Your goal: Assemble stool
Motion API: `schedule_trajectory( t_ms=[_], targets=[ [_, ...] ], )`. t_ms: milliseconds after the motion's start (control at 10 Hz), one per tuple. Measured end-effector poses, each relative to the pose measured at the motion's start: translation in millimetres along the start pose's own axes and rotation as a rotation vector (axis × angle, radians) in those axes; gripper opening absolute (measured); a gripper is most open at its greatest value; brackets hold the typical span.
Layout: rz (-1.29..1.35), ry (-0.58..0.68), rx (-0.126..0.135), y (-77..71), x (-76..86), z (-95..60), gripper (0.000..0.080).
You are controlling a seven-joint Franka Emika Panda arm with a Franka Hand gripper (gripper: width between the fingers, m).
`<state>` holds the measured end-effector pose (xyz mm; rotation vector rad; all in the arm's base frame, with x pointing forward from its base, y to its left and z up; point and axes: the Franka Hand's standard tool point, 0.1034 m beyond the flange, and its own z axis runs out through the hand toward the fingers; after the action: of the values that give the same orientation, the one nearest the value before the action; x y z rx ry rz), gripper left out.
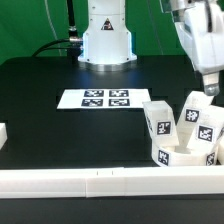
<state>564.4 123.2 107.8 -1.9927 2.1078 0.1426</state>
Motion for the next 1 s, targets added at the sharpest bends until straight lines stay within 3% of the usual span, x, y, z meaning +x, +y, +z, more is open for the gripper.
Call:
schedule_trajectory(
  t_ms=[600,1000],
  targets=[
    [-0.646,0.011,0.000,2.0,0.6,2.3,0.0649],
    [-0.877,0.014,-0.003,3.3,2.1,3.2,0.0649]
  ],
)
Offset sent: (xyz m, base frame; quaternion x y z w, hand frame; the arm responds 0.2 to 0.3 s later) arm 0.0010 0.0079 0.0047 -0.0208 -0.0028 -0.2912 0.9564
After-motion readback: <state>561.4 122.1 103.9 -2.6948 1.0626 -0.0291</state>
